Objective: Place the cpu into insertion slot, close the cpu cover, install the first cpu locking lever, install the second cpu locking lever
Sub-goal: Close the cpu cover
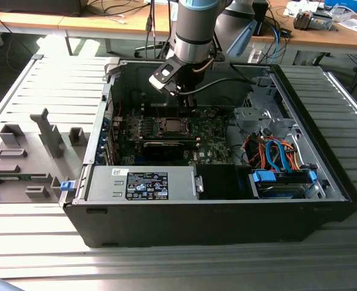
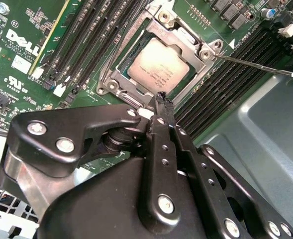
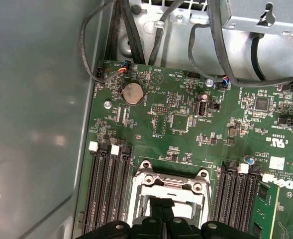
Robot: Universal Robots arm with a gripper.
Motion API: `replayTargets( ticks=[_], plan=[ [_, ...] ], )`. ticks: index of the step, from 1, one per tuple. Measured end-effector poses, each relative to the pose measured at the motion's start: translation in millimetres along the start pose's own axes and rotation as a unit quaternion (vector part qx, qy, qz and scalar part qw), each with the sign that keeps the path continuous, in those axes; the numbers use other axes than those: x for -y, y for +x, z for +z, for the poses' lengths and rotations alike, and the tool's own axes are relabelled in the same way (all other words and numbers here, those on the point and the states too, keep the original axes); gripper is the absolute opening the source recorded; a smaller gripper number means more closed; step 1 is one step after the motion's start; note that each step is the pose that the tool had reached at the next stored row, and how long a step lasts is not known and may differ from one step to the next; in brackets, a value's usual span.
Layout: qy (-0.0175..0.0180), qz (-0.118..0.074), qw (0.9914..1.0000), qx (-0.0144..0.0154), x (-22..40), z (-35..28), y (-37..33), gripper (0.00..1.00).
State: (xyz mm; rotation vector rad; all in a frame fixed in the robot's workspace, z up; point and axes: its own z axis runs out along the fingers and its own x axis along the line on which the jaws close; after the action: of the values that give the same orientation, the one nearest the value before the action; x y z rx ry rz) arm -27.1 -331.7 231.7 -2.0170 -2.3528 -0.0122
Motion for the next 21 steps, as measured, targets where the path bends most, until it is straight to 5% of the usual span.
replayTargets(
  ticks=[21],
  plan=[
    [0.0, 0.0, 1.0, 0.0, -0.1, 5.3, -0.2, 0.11]
  ],
)
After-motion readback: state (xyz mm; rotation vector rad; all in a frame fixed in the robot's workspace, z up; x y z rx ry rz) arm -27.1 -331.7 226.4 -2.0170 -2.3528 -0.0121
